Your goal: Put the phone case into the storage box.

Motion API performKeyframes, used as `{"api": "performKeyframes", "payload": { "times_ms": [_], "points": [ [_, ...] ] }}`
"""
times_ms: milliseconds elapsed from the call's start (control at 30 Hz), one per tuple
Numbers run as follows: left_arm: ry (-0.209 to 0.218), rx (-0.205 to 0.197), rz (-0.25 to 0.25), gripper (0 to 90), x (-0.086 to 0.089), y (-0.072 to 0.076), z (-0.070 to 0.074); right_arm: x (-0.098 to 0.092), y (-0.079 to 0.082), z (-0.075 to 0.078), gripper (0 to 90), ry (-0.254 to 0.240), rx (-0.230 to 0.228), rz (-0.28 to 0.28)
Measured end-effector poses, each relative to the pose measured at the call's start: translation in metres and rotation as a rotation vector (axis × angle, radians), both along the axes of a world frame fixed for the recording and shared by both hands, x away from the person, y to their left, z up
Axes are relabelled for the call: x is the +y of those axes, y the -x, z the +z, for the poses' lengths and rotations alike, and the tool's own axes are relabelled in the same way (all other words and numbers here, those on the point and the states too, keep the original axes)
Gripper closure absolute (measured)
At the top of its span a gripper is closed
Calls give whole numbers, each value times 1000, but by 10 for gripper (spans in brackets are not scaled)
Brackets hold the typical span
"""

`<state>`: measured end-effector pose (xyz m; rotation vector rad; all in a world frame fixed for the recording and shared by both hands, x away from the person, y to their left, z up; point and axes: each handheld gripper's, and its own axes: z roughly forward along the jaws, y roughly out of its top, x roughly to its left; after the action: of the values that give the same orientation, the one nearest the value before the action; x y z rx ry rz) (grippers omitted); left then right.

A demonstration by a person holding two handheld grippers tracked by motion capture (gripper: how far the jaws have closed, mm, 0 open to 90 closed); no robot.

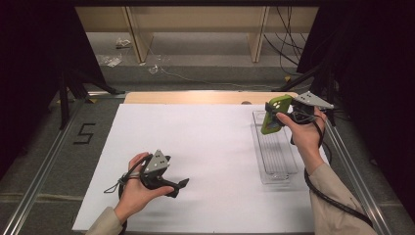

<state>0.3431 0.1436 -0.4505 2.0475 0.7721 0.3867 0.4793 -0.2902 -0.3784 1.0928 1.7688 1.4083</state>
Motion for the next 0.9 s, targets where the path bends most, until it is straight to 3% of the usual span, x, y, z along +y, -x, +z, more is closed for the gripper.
{"api": "performKeyframes", "payload": {
  "times_ms": [900],
  "points": [
    [-1, -2, 2, 4, 0, 0, 0, 2, -11, -5, 166, 13, 4, -13]
  ]
}}
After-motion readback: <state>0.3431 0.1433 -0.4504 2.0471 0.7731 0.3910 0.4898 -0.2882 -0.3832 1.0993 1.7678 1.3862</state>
